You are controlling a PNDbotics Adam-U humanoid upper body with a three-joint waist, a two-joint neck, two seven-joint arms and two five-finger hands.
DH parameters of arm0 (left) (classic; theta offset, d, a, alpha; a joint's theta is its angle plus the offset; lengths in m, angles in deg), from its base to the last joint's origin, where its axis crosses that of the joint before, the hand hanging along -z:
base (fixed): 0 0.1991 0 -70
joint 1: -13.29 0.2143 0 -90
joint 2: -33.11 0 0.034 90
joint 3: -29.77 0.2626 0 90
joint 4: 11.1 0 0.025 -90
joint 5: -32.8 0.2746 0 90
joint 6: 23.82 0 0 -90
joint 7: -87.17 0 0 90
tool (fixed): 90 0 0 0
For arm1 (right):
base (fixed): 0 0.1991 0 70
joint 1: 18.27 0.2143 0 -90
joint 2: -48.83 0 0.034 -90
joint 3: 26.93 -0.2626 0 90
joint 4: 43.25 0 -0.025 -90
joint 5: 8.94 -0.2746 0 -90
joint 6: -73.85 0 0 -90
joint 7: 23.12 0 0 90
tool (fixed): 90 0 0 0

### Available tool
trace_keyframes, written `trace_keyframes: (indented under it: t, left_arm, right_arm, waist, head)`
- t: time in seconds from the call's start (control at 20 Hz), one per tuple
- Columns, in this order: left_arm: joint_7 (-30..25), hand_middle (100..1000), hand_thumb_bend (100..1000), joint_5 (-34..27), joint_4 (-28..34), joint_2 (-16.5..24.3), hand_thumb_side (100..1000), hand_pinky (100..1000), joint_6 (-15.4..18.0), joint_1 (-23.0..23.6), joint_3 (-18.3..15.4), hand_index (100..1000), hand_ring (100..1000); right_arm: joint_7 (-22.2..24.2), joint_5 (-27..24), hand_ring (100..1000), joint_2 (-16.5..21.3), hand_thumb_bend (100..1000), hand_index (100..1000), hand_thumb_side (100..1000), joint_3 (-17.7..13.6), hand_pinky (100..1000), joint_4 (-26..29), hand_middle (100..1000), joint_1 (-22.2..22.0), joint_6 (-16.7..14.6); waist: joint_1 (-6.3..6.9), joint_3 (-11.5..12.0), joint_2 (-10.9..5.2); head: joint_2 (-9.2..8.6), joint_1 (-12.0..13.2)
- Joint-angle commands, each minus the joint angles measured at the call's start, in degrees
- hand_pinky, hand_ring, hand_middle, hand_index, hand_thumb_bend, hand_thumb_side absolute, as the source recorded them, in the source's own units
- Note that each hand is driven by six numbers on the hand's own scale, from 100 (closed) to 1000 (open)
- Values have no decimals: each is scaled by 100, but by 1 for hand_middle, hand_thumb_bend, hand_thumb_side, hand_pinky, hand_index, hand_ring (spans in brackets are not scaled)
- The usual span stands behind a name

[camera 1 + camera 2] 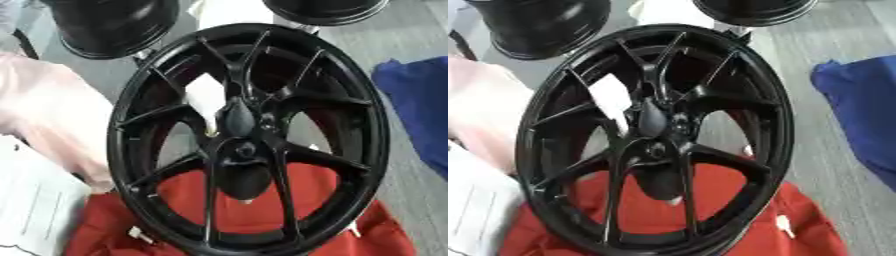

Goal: Pull the pin out of the wheel hub.

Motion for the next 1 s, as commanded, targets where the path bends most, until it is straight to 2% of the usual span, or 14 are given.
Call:
trace_keyframes:
  t: [0.05,0.2,0.55,0.65,0.8,1.0]
  left_arm:
    - [-147,435,329,65,56,465,487,676,-31,-150,-15,728,498]
    - [-679,460,347,280,-16,1011,452,692,-99,-356,98,744,517]
    - [-2792,511,427,1114,-290,2412,417,727,-50,-1007,308,758,568]
    - [-3343,564,456,1236,-315,2726,433,754,-27,-1256,425,792,616]
    - [-4301,601,467,1478,-293,3063,440,773,-40,-1690,654,802,655]
    - [-5778,646,469,1817,-174,3252,460,798,-82,-2193,961,800,705]
  right_arm:
    - [7,54,659,193,100,780,618,-16,867,74,650,15,-48]
    - [-36,105,655,206,100,779,614,-47,865,150,647,-23,-47]
    - [-35,273,648,241,100,776,608,-78,863,318,640,-151,-53]
    - [-30,304,648,254,100,776,603,-81,863,372,640,-207,-86]
    - [-48,389,647,276,100,776,597,-133,863,475,639,-282,-135]
    - [-141,492,647,320,100,777,594,-196,862,608,639,-344,-138]
  waist:
    - [-17,11,-61]
    - [-4,21,-36]
    - [56,34,85]
    - [68,45,113]
    - [85,59,150]
    - [150,35,174]
  head:
    - [-36,-106]
    - [-17,-219]
    - [32,-431]
    - [17,-490]
    - [-2,-589]
    - [30,-749]
